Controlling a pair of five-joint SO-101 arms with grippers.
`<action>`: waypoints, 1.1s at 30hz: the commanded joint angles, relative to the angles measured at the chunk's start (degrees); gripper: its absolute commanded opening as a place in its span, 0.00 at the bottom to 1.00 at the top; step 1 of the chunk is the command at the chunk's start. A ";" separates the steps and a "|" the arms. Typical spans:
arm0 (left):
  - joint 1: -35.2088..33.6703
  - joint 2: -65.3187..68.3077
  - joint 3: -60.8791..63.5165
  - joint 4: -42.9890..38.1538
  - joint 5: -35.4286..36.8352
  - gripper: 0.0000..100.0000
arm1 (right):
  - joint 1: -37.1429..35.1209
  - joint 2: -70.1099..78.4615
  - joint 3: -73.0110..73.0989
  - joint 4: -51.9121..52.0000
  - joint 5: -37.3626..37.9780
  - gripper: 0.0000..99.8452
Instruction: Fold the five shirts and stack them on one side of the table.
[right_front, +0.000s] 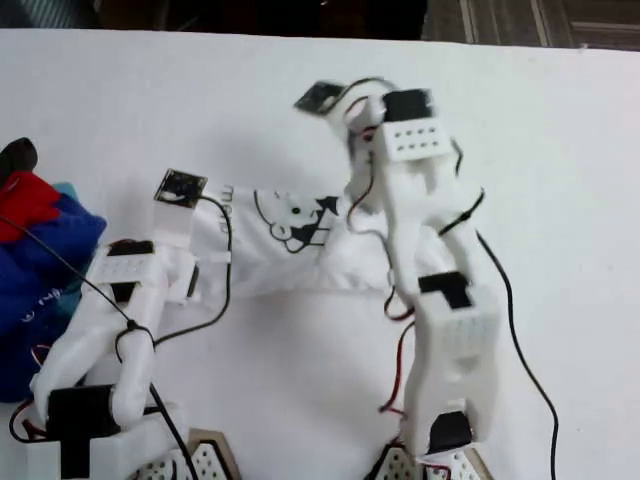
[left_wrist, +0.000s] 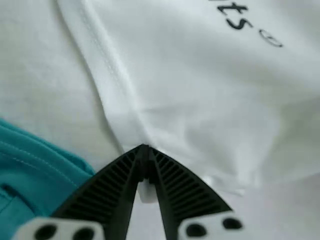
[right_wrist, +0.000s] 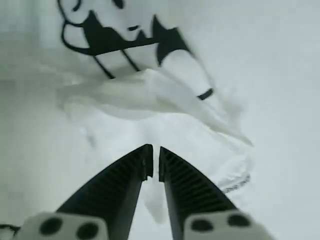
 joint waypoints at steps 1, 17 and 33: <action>-0.44 -1.58 0.13 -0.70 0.09 0.03 | -4.00 -7.78 11.60 -2.15 -0.35 0.02; -0.35 -1.58 0.13 -0.70 0.09 0.03 | -5.93 -5.23 25.67 -33.01 -16.79 0.02; -0.35 -1.58 0.13 -0.70 0.09 0.03 | 9.98 -19.47 26.37 -9.36 -8.97 0.02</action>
